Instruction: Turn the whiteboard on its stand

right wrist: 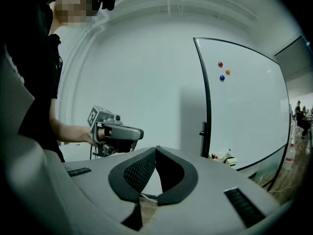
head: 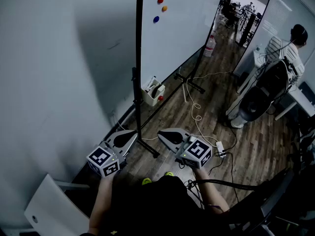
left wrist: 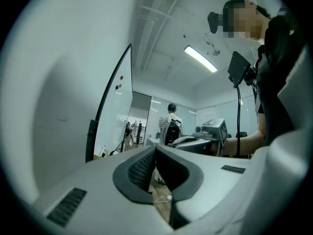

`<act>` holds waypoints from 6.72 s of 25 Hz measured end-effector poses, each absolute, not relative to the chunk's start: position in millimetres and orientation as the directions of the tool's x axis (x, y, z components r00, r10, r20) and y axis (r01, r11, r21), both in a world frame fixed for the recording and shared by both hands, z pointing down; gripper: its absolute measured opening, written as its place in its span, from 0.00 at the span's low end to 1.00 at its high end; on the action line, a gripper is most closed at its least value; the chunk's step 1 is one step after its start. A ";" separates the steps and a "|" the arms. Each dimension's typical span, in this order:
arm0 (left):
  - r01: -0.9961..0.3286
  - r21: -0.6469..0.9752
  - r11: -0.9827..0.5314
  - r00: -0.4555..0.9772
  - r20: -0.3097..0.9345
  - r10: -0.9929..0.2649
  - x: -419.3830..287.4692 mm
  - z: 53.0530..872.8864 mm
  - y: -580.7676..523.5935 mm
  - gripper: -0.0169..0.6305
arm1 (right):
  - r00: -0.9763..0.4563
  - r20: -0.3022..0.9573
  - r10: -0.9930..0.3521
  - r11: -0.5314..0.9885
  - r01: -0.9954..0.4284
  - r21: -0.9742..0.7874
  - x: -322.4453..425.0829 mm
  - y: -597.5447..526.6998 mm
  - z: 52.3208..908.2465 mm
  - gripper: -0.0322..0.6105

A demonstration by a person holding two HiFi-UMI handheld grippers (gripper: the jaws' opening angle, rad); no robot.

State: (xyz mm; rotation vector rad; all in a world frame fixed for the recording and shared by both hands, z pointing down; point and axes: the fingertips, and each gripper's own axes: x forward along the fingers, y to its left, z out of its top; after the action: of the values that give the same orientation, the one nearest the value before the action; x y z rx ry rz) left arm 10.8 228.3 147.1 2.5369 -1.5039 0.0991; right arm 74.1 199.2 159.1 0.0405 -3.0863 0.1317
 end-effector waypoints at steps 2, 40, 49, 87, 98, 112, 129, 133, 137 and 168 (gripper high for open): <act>-0.875 0.134 -0.466 0.482 0.152 -0.863 12.7 146.6 230.9 0.02 | -0.998 0.050 -0.022 0.996 -0.026 -0.083 75.5 202.1 157.1 0.05; -0.903 0.108 -0.416 0.429 0.173 -0.887 -60.5 175.7 67.1 0.08 | -0.992 0.116 -0.050 0.975 -0.073 -0.209 25.2 72.4 233.3 0.05; -0.919 0.075 -0.386 0.394 0.174 -0.903 -91.4 178.0 -1.4 0.11 | -0.996 0.090 -0.025 0.971 -0.045 -0.234 4.0 10.0 245.0 0.05; -0.899 -0.190 -0.394 0.356 0.205 -0.912 -170.8 123.1 -198.7 0.31 | -0.988 0.132 -0.078 0.950 -0.114 -0.291 -40.0 -155.2 269.0 0.05; -0.865 -0.181 -0.468 0.422 0.243 -0.873 -159.1 135.6 -212.8 0.20 | -0.962 0.141 -0.234 0.916 -0.267 -0.299 -38.9 -153.2 281.9 0.05; -0.856 -0.222 -0.466 0.392 0.309 -0.867 -156.1 159.7 -229.3 0.18 | -0.944 0.159 -0.290 0.902 -0.325 -0.284 -48.3 -152.8 305.1 0.05; -0.843 -0.240 -0.482 0.409 0.299 -0.862 -174.1 215.0 -236.9 0.18 | -0.894 0.177 -0.412 0.852 -0.446 -0.273 -50.8 -133.4 366.0 0.05; -0.846 -0.237 -0.478 0.406 0.294 -0.865 -177.8 232.9 -238.9 0.18 | -0.885 0.176 -0.432 0.842 -0.465 -0.274 -46.9 -126.1 387.0 0.05; -0.852 -0.233 -0.469 0.403 0.281 -0.871 -184.8 259.9 -242.9 0.18 | -0.881 0.182 -0.437 0.840 -0.472 -0.268 -45.1 -126.2 416.9 0.05; -0.878 -0.198 -0.435 0.401 0.190 -0.896 -228.6 466.7 -329.5 0.17 | -0.819 0.248 -0.518 0.808 -0.563 -0.171 -43.4 -131.9 626.4 0.05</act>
State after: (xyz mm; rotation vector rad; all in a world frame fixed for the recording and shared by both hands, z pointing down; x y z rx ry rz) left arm -228.6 -329.5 466.7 2.6840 -1.7024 0.4324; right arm -43.4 -131.9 626.4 0.8471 -2.8048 0.3532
